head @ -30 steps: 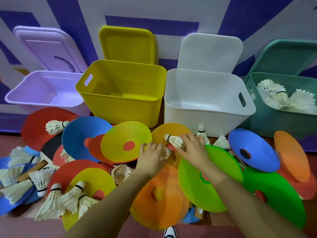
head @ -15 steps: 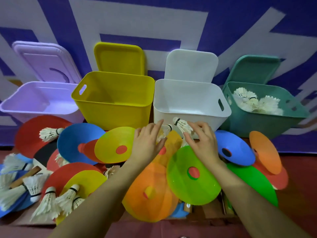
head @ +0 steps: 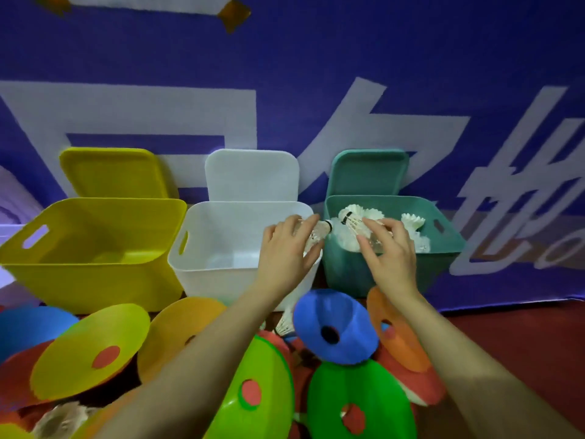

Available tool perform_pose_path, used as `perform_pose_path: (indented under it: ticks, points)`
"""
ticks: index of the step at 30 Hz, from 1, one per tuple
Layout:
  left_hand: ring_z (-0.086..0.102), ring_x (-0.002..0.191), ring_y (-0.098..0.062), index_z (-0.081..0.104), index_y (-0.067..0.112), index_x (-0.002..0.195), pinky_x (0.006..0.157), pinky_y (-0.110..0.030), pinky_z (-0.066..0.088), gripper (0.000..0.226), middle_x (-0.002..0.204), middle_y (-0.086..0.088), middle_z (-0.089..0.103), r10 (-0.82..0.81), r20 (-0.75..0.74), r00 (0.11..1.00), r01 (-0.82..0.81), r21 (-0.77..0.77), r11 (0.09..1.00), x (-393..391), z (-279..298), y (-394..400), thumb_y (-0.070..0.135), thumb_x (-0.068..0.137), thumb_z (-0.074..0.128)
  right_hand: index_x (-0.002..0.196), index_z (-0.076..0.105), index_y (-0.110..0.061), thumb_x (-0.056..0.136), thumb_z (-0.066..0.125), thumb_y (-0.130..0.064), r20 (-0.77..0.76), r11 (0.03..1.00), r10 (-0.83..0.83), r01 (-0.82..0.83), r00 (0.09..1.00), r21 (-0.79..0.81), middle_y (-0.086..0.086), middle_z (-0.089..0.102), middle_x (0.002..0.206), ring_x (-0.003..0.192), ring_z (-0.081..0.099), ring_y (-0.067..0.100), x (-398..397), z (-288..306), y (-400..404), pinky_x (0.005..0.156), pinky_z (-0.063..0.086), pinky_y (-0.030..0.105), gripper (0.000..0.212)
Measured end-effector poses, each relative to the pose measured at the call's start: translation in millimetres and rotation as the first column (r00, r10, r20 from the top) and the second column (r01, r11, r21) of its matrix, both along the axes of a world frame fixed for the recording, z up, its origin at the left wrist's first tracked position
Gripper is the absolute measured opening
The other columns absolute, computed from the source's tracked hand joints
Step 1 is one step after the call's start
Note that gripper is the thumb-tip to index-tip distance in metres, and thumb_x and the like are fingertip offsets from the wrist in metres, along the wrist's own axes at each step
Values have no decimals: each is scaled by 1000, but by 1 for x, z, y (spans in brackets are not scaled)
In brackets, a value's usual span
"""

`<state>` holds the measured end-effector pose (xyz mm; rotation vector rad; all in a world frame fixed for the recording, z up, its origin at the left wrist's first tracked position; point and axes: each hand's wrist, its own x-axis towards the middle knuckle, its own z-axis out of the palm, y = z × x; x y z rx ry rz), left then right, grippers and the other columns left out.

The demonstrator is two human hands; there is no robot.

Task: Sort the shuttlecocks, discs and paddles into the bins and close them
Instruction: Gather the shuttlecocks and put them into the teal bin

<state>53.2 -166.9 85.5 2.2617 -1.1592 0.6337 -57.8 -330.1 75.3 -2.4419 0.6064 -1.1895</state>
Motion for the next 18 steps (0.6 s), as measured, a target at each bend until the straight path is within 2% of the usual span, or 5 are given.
perform_pose_path:
  ticks: [4, 7, 12, 16, 18]
  points:
    - [61, 91, -29, 56, 16, 120, 77, -36, 44, 45, 108, -9, 61, -40, -64, 997, 42, 33, 999, -15, 5, -82, 41, 83, 45, 113, 65, -16, 85, 61, -30, -97, 999, -48, 50, 994, 13, 9, 55, 104, 100, 54, 29, -11, 3, -82, 87, 42, 43, 31]
    - [55, 104, -33, 48, 14, 130, 86, -40, 40, 45, 122, -12, 52, -65, -178, 982, 82, 90, 993, -20, 5, -137, 36, 90, 52, 119, 62, -16, 88, 62, -27, -232, 991, -114, 128, 966, 43, 12, 51, 110, 107, 47, 30, -15, 0, -137, 88, 41, 45, 33]
    - [47, 117, -27, 36, 17, 137, 96, -39, 35, 48, 134, -7, 43, -93, -315, 944, 141, 135, 981, -30, -12, -216, 38, 95, 45, 123, 57, -15, 90, 58, -31, -396, 975, -173, 214, 902, 61, 13, 46, 118, 112, 41, 31, -24, -18, -195, 87, 44, 44, 37]
    - [43, 126, -21, 34, 20, 140, 100, -38, 34, 49, 144, -1, 36, -166, -390, 906, 251, 180, 951, -35, -33, -254, 41, 97, 40, 125, 55, -17, 94, 48, -38, -554, 962, -224, 273, 802, 6, 11, 48, 123, 116, 43, 30, -32, -46, -220, 98, 32, 41, 38]
    - [36, 132, -21, 30, 21, 144, 105, -37, 27, 49, 154, -2, 23, -155, -385, 910, 275, 280, 920, -36, -44, -261, 39, 98, 38, 121, 58, -15, 99, 35, -36, -591, 965, -215, 264, 778, -4, 7, 53, 124, 116, 45, 24, -36, -55, -224, 99, 25, 36, 38]
